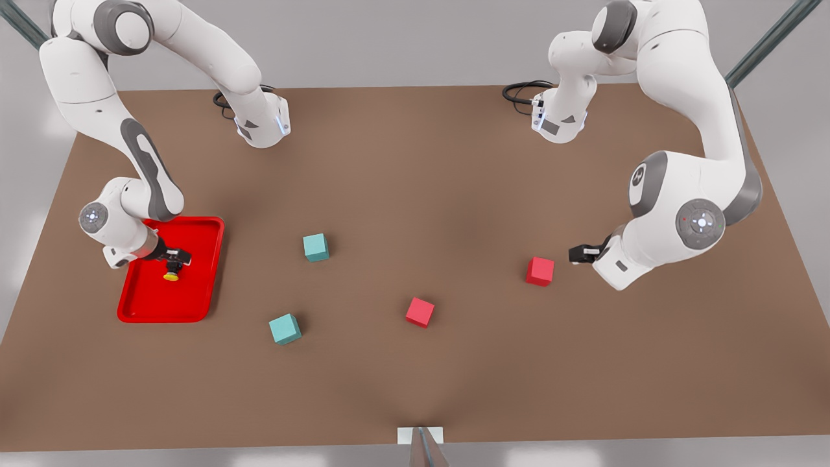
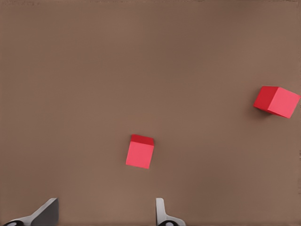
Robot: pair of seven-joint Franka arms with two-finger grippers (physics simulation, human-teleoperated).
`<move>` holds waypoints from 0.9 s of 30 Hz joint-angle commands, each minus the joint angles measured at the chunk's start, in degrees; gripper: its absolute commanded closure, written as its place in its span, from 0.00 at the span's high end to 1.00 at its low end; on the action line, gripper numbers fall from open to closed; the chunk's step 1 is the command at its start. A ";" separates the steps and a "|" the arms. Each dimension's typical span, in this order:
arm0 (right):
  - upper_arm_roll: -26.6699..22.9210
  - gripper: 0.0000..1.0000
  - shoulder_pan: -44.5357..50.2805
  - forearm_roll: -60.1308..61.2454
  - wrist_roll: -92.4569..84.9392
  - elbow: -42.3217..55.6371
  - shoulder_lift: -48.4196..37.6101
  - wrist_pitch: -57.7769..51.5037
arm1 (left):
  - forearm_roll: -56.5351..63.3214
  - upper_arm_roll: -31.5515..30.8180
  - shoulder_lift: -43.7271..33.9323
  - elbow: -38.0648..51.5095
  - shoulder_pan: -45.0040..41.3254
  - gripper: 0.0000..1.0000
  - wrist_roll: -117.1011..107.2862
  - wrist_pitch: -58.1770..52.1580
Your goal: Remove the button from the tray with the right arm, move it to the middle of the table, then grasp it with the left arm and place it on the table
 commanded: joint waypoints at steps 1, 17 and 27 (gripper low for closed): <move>0.01 1.00 -0.05 -0.91 3.41 -0.23 0.10 0.33 | 0.07 -0.02 -0.29 0.08 0.06 1.00 -0.24 -0.22; -0.07 0.70 -0.84 -3.63 2.00 -0.76 1.85 0.33 | 0.07 -0.03 -0.21 -0.01 -0.03 1.00 -0.41 -0.04; -0.07 0.43 -0.75 -3.55 2.00 -0.76 1.68 0.24 | 0.08 -0.11 -0.29 -0.01 -0.03 1.00 -0.77 -0.22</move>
